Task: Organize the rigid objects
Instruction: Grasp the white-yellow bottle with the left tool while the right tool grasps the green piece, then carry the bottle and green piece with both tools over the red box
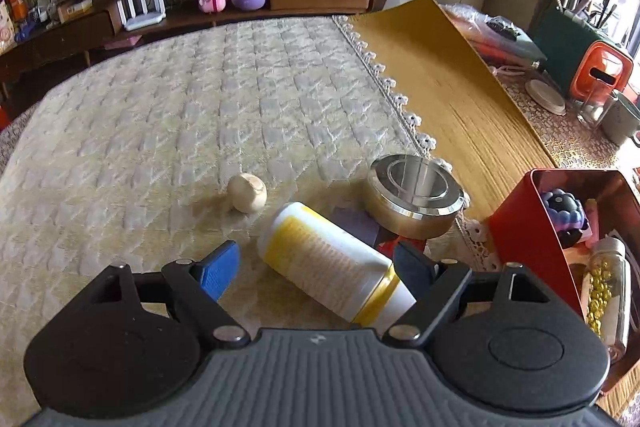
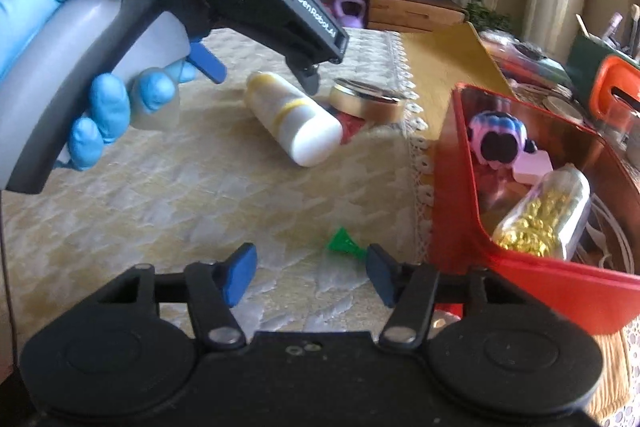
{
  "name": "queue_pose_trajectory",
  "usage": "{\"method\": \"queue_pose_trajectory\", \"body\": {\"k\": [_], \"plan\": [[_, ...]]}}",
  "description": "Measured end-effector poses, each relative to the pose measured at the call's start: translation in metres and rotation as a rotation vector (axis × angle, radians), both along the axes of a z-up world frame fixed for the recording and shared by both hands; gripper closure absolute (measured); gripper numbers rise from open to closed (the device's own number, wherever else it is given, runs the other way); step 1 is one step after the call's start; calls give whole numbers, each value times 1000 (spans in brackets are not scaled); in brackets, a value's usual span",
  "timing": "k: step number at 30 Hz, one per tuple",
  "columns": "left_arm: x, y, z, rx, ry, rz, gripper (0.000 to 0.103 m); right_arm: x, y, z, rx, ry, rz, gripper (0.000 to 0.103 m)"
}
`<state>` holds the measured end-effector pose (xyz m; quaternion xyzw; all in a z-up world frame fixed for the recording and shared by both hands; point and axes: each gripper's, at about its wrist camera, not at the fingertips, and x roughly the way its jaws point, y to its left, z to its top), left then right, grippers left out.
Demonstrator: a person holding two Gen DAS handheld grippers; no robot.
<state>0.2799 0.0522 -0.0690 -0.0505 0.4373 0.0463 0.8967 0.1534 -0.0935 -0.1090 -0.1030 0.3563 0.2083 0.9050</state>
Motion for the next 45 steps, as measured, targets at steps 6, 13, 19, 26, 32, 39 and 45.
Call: {"method": "queue_pose_trajectory", "body": {"k": [6, 13, 19, 26, 32, 39, 45], "plan": [[14, -1, -10, -48, 32, 28, 19, 3, -2, -4, 32, -17, -82, 44], [29, -1, -25, -48, 74, 59, 19, 6, -2, -6, 58, -29, -111, 43], [28, 1, -33, -46, 83, 63, 19, 5, 0, -8, 63, -38, -118, 45], [20, 1, -33, -35, 53, 29, 22, 2, 4, -9, 55, -55, -100, 54], [13, 0, -31, -20, 39, 16, 23, -2, 5, -7, 45, -63, -71, 80], [0, 7, -27, -35, 38, 5, 23, -1, 1, -2, 56, -41, -63, 80], [-12, 8, -22, -48, 65, -6, 53, -9, -6, 10, 73, -48, -69, 80]]}}
